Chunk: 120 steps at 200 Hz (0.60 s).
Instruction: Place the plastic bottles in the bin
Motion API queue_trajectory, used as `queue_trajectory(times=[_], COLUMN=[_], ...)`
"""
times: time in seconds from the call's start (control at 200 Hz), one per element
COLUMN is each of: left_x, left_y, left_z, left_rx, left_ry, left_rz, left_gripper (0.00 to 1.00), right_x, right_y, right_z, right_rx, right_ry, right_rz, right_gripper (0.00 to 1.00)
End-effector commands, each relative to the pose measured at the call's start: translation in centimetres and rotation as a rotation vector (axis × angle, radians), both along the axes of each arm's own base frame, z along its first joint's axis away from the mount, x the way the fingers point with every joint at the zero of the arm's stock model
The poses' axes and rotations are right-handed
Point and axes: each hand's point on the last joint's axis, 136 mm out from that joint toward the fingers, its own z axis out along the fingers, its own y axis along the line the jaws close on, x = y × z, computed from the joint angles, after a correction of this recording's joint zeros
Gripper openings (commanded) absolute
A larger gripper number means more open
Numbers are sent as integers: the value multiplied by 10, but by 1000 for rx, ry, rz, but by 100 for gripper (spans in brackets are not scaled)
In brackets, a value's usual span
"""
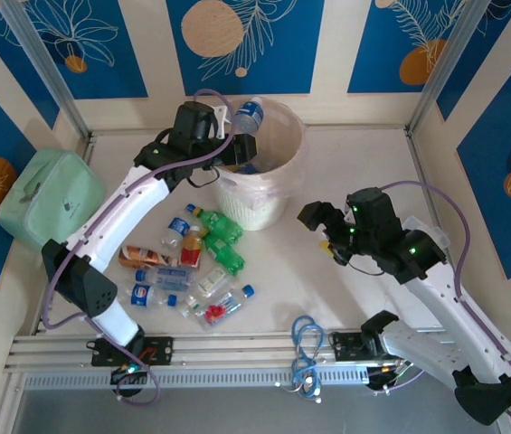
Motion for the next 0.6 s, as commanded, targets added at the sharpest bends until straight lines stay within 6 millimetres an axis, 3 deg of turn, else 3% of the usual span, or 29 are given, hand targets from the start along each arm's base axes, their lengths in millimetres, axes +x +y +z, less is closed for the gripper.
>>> queue_trajectory(times=[0.0,0.185,0.405,0.495,0.595], left_x=[1,-1,-14,-24,-40], left_y=[1,6,27,46,82], left_z=[10,20,61,83,100], left_rx=[-12,-25,-60,-51,-12], left_ry=[-16,-37,-123,-175,-218], left_rz=[-13,7,72,130,239], left_gripper=[67,85,99,100,100], right_x=[0,0,1,2,3], right_y=[-1,0,3,9,17], right_z=[-1,1,8,12,17], right_rx=[-11,-21,-56,-78,-107], right_ry=[-3,-9,-34,-51,-72], right_rz=[-5,1,27,54,91], right_gripper=[97,97,97,96,96])
